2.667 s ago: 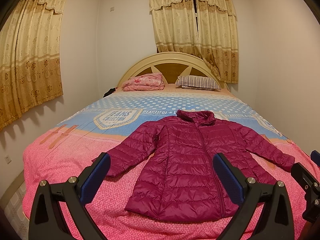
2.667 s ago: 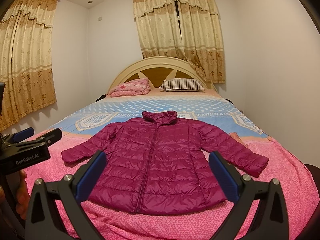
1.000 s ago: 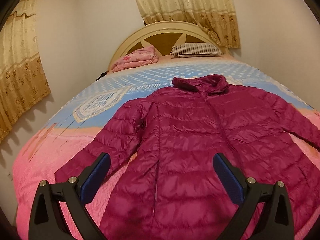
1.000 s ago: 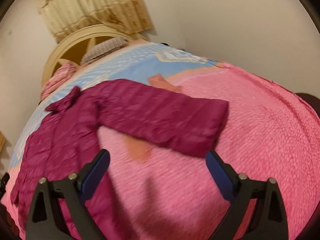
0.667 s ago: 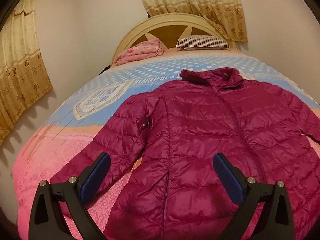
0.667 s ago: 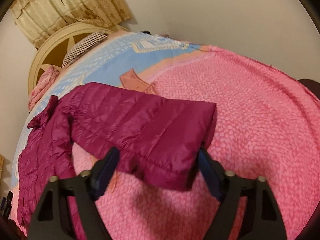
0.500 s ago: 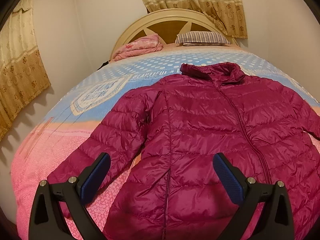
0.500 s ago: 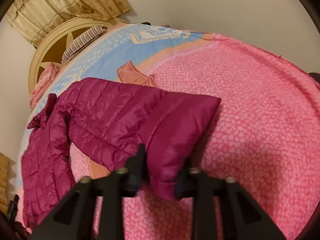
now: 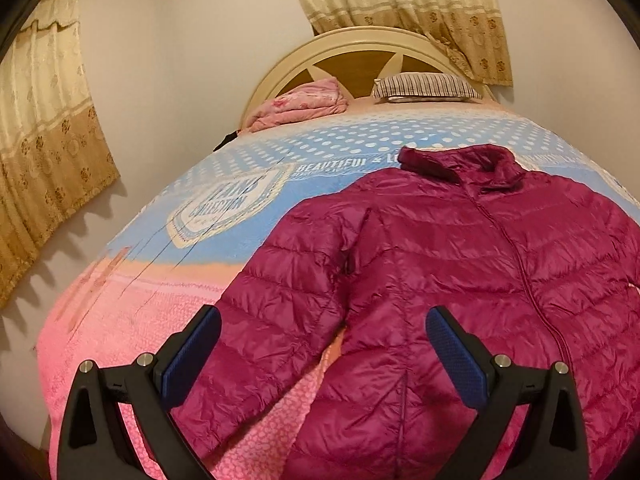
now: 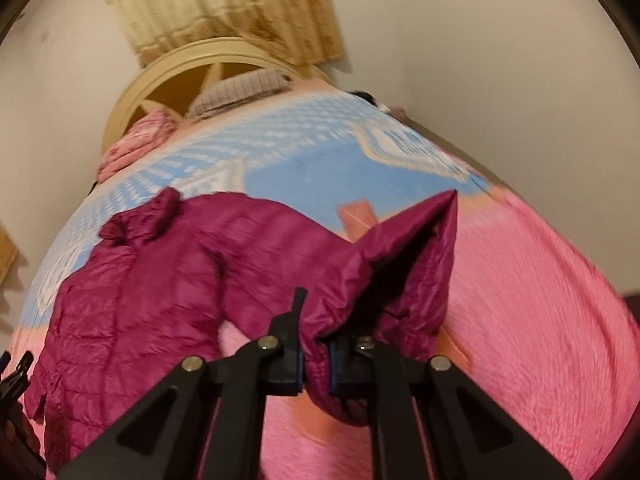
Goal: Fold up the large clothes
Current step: 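Lift the sleeve and fold it across the jacket body with the right gripper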
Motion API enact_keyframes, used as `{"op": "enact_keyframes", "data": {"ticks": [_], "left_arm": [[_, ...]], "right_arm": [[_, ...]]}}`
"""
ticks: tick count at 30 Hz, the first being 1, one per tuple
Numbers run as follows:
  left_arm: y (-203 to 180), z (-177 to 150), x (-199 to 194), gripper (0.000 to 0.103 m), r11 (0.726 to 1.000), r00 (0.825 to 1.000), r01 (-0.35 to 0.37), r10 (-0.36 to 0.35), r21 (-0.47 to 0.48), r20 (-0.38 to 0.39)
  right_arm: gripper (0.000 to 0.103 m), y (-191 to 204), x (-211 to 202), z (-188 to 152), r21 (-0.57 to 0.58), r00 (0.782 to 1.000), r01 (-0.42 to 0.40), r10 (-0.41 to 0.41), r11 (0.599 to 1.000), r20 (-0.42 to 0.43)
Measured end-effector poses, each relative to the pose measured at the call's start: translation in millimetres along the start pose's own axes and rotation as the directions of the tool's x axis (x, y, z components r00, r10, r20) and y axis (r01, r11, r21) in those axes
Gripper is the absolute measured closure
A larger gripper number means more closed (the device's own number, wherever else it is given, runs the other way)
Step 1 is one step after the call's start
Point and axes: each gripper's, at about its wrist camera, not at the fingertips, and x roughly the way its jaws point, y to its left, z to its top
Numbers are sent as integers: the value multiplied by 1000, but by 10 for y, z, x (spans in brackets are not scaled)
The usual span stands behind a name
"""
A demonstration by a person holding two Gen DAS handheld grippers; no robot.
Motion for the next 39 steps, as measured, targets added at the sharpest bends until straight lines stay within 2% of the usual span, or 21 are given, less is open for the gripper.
{"op": "enact_keyframes", "data": {"ticks": [7,14,25,32,35,36,37,39], "left_arm": [[75,0,29,1,1000,1000,1,-1,-4,-7],[245,84,104,1,1000,1000,-28,28,-9,5],[423,97,398,1,995,997,-82,81,-54,-11],[497,164,641,1,992,994,-100,97,-74,-49],[505,175,668,1,993,994,-90,85,-76,-64],[508,182,667,1,993,995,-86,80,-77,-67],[505,190,669,1,994,995,-83,78,-77,-69],[493,219,642,1,994,995,-77,72,-81,-64]], "right_arm": [[93,887,-51,190,-198,995,-70,82,978,51],[93,1644,48,213,-338,988,-124,149,933,47],[94,2603,538,-205,-454,979,-197,202,869,-38],[93,2938,838,-607,-509,970,-245,207,825,-131],[87,2972,979,-769,-499,951,-301,214,813,-224],[74,2960,990,-817,-498,946,-314,220,809,-239],[53,2938,982,-883,-497,937,-338,235,799,-260],[30,2867,884,-972,-505,930,-360,257,784,-264]]}}
